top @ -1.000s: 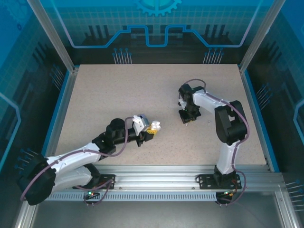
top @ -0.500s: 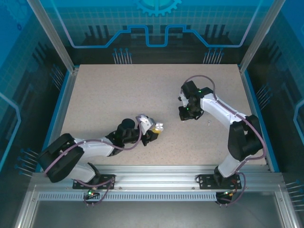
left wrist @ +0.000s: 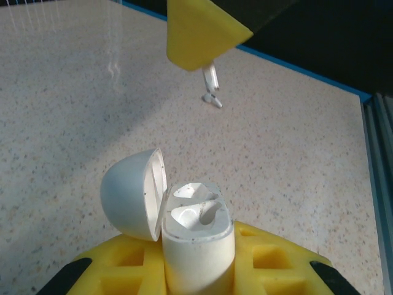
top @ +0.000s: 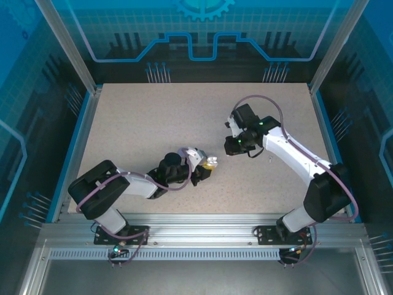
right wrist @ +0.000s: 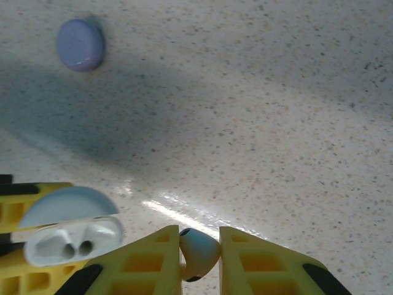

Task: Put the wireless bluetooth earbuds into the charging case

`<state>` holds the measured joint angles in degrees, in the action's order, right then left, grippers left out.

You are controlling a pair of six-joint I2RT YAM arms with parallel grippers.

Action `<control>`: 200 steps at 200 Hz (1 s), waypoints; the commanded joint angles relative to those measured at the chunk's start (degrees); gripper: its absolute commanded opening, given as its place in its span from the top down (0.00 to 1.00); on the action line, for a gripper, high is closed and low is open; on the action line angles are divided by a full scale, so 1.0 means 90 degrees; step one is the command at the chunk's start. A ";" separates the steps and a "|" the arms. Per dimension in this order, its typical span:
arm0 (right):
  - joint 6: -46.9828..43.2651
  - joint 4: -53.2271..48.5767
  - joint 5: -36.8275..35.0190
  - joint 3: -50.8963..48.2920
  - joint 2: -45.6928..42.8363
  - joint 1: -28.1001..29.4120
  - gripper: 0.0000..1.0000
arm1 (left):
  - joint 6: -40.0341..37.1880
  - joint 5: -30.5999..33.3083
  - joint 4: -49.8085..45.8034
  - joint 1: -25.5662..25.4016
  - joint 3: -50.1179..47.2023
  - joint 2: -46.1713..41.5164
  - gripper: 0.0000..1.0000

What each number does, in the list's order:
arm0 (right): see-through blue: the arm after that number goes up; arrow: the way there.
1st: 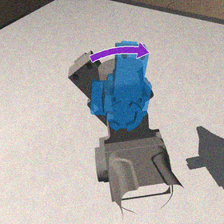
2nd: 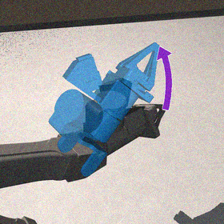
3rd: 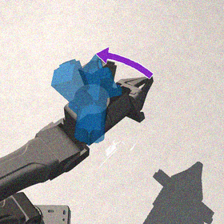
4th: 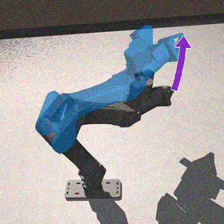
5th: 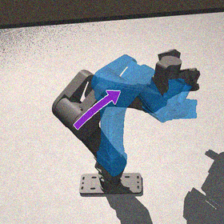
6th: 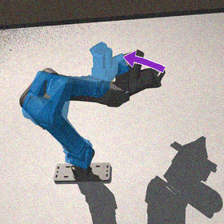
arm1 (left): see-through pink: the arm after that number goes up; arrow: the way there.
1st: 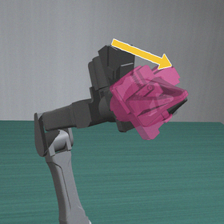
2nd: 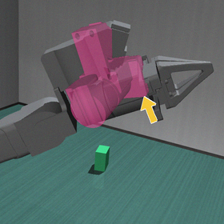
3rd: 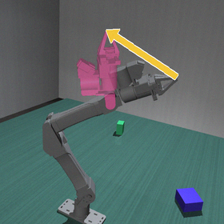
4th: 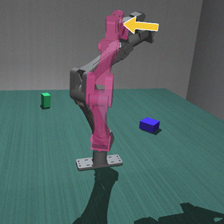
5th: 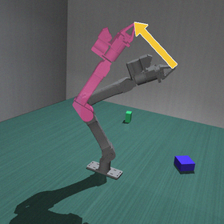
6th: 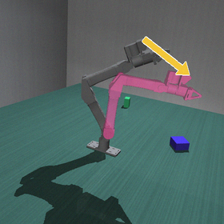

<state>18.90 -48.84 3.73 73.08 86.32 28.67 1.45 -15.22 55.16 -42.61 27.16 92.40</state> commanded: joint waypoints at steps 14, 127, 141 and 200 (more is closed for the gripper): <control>0.0296 0.0119 0.0249 -0.0083 -0.0318 0.0235 0.81 | 0.0149 -0.0069 0.0494 -0.0069 0.0269 0.0104 0.88; 0.0348 0.0318 0.0328 -0.0160 -0.0529 0.0540 0.81 | 0.0288 -0.0086 0.0839 -0.0132 0.0488 0.0330 0.88; 0.0326 0.0384 0.0345 -0.0180 -0.0529 0.0549 0.81 | 0.0278 -0.0091 0.0864 -0.0138 0.0498 0.0314 0.88; 0.0247 0.0495 0.0380 -0.0239 -0.0510 0.0591 0.81 | 0.0286 -0.0147 0.0930 -0.0149 0.0557 0.0288 0.88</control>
<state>21.61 -45.28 6.33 71.85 82.81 33.10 3.14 -15.25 60.51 -43.38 30.72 94.98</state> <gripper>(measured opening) 0.188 0.228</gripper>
